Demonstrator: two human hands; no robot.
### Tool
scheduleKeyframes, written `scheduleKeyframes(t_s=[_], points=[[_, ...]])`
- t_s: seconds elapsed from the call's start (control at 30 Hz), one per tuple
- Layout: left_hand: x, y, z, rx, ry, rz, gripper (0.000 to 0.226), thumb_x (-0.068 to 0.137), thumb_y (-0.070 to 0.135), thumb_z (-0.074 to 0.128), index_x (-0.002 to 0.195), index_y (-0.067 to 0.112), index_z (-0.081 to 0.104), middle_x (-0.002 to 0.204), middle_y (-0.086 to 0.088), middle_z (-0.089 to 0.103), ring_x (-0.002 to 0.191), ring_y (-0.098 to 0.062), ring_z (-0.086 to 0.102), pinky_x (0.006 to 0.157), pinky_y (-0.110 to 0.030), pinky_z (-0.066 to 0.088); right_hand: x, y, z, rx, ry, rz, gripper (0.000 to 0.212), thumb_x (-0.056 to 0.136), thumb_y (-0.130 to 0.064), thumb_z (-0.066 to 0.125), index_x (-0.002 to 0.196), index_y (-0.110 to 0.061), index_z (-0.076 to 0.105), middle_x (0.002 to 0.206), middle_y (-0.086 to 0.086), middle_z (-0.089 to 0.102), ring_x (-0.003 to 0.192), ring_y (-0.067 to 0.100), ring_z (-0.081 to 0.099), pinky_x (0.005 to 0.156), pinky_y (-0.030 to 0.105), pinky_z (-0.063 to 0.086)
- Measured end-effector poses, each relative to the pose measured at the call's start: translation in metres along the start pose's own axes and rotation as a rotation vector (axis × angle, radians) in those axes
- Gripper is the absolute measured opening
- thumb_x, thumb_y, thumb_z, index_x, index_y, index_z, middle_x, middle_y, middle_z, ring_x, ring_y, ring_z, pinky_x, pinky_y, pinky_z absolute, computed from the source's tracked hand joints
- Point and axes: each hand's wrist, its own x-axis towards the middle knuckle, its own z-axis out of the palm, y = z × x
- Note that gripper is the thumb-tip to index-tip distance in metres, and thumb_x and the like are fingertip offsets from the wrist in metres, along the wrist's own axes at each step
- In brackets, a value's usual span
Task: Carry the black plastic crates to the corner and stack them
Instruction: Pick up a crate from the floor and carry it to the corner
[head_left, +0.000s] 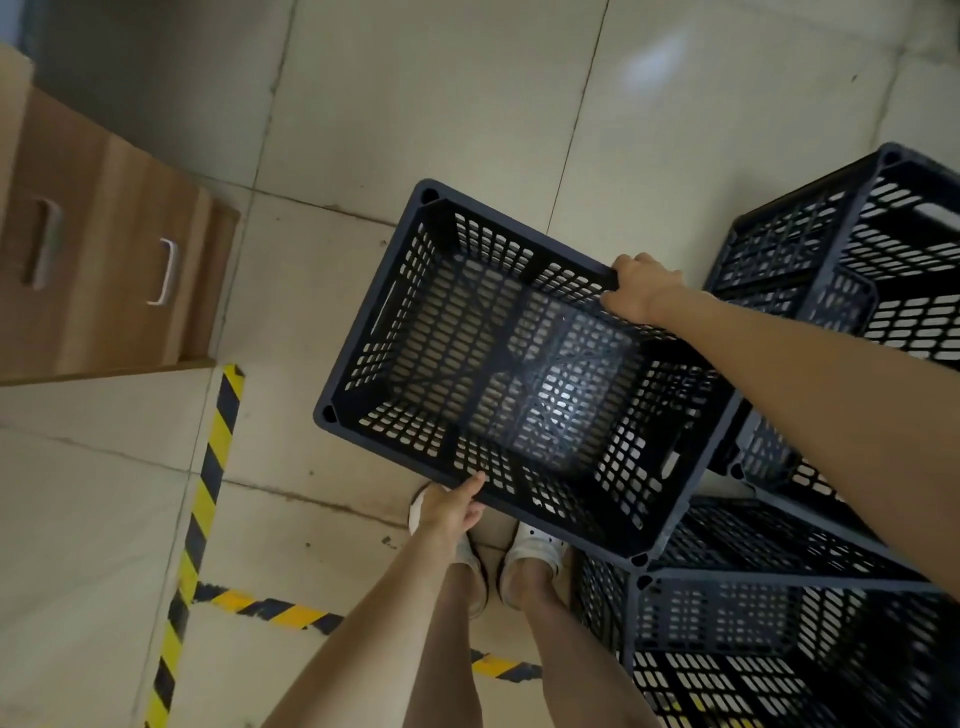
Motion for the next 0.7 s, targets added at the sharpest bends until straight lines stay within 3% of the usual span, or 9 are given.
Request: scheduleKeyframes(t_s=[0.13,0.2,0.3,0.5,0.57,0.63,0.7], points=[[-0.022,0.000,-0.010,0.031,0.056,0.078,0.035,0.089,0.020,0.070,0.114,0.005,0.051,0.112,-0.015,0.063,0.105,-0.028,0.064,0.097,-0.037,0.052,-0.026,0.002,-0.019,-0.004,-0.005,-0.035,0.051,0.095,-0.032,0.050,0.139,-0.008,0.041,0.134,0.016,0.045,0.120,0.034,0.048,0.096,0.040,0.040],[-0.039,0.006,-0.020,0.063,0.071,0.101,0.034,0.092,0.021,0.066,0.116,0.003,0.050,0.117,-0.018,0.063,0.106,-0.030,0.066,0.087,-0.036,0.055,-0.043,-0.002,-0.030,0.014,-0.027,-0.050,0.051,0.096,-0.031,0.049,0.139,-0.005,0.039,0.134,0.018,0.044,0.120,0.034,0.048,0.092,0.037,0.041],[-0.069,0.010,-0.045,0.139,0.100,0.171,0.040,0.093,0.025,0.065,0.121,0.004,0.047,0.117,-0.017,0.064,0.080,-0.023,0.068,0.065,-0.027,0.054,-0.075,-0.015,-0.043,0.021,-0.076,-0.049,0.054,0.097,-0.030,0.048,0.141,-0.002,0.036,0.138,0.019,0.042,0.122,0.035,0.047,0.093,0.036,0.041],[-0.133,-0.001,-0.106,0.197,0.152,0.252,0.047,0.095,0.019,0.061,0.135,0.004,0.043,0.126,-0.013,0.058,0.113,-0.034,0.061,0.070,-0.028,0.050,-0.157,-0.041,-0.045,0.047,-0.179,-0.035,0.056,0.098,-0.031,0.049,0.142,0.001,0.035,0.138,0.021,0.045,0.121,0.035,0.049,0.093,0.035,0.042],[-0.145,-0.010,-0.129,0.218,0.165,0.266,0.047,0.095,0.017,0.060,0.137,0.005,0.043,0.133,-0.015,0.055,0.121,-0.034,0.056,0.079,-0.029,0.049,-0.184,-0.047,-0.037,0.068,-0.219,-0.039,0.054,0.098,-0.031,0.049,0.140,0.001,0.037,0.136,0.020,0.049,0.119,0.034,0.051,0.091,0.034,0.043],[-0.152,-0.018,-0.152,0.260,0.188,0.271,0.046,0.094,0.021,0.062,0.135,0.008,0.045,0.137,-0.016,0.054,0.123,-0.034,0.054,0.088,-0.034,0.048,-0.207,-0.055,-0.026,0.078,-0.261,-0.047,0.051,0.099,-0.029,0.047,0.137,0.003,0.041,0.134,0.020,0.052,0.118,0.034,0.053,0.091,0.033,0.044],[-0.153,-0.026,-0.176,0.338,0.239,0.286,0.042,0.092,0.026,0.065,0.127,0.011,0.048,0.131,-0.015,0.058,0.116,-0.034,0.058,0.085,-0.036,0.052,-0.227,-0.063,-0.013,0.087,-0.303,-0.046,0.047,0.099,-0.028,0.048,0.133,0.004,0.045,0.131,0.020,0.055,0.117,0.034,0.055,0.092,0.033,0.045]])
